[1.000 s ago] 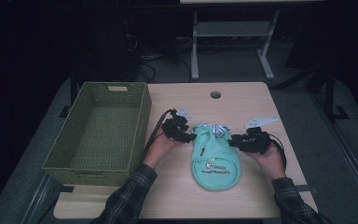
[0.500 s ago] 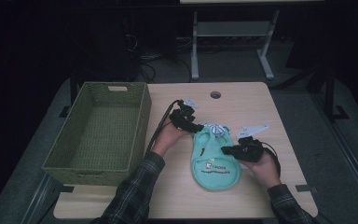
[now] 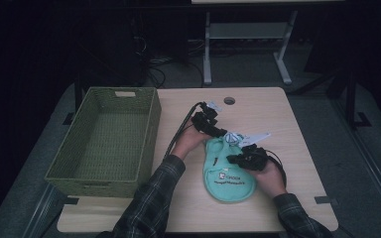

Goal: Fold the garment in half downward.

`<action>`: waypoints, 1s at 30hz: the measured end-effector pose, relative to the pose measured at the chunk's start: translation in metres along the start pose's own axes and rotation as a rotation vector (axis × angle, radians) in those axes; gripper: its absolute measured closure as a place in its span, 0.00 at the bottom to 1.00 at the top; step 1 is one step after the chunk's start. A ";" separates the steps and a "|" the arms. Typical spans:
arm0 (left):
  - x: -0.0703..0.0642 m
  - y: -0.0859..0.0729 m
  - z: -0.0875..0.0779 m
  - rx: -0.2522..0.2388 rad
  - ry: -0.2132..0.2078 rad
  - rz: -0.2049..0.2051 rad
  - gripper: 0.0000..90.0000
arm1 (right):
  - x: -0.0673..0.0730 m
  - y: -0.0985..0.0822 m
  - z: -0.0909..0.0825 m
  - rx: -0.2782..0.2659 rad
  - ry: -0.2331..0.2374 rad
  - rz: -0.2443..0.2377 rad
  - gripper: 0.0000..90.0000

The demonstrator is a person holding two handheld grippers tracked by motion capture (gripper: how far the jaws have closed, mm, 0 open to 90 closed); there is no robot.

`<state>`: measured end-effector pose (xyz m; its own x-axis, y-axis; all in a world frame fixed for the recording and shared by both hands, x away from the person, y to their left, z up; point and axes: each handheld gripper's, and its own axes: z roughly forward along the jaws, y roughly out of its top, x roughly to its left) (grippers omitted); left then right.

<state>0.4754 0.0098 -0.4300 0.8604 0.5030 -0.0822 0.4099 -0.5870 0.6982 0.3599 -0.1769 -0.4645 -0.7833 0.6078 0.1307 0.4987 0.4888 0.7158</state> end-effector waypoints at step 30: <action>-0.001 -0.011 0.025 0.185 -0.062 0.107 0.75 | -0.005 -0.005 0.005 0.020 -0.005 0.001 1.00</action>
<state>0.4775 -0.0001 -0.4557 0.9166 0.3950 -0.0625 0.3590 -0.7441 0.5634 0.3629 -0.1791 -0.4727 -0.7811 0.6112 0.1279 0.5067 0.5007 0.7018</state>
